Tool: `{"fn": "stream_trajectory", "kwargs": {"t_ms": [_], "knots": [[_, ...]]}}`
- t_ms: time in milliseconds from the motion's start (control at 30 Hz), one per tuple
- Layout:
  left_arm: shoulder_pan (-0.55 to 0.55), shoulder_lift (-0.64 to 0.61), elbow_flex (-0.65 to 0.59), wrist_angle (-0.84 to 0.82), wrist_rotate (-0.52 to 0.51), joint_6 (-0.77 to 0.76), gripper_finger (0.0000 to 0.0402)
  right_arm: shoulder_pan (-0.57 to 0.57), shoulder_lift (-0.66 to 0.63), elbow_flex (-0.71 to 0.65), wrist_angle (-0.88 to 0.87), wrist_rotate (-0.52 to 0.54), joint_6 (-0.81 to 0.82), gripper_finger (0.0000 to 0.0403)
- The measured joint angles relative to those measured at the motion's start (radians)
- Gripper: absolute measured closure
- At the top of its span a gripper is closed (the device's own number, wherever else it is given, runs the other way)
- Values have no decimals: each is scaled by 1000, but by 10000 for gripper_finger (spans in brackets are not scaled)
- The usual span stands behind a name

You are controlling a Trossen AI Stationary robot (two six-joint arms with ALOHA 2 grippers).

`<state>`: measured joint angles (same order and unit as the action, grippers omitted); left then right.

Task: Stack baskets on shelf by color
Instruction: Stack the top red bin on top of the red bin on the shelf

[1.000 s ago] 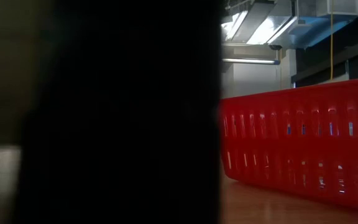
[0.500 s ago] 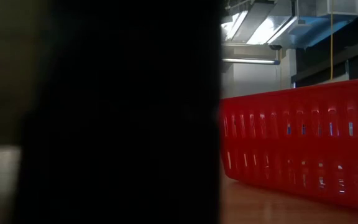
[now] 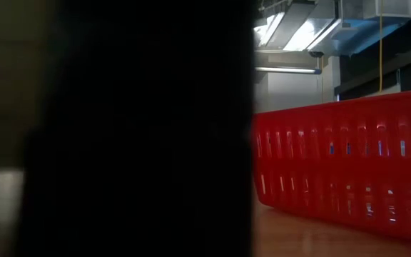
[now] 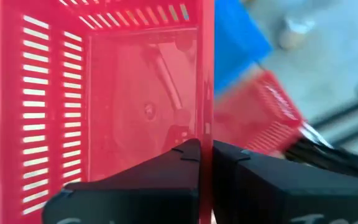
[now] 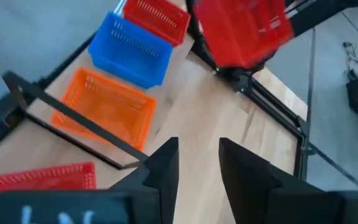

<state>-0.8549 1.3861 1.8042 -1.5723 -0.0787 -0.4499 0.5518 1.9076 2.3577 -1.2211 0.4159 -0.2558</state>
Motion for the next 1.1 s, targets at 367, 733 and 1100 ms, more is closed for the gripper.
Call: {"fn": "stream_trajectory", "kwargs": {"t_ms": [367, 733, 1100], "knots": [[-273, 69, 0, 1, 107, 207, 401, 5, -7, -2, 77, 81, 125, 286], [-374, 170, -61, 46, 79, 452, 401, 5, -7, -2, 130, 141, 230, 286], [-411, 179, -317, 172, 94, 471, 401, 5, -7, -2, 167, 141, 222, 286]]}}
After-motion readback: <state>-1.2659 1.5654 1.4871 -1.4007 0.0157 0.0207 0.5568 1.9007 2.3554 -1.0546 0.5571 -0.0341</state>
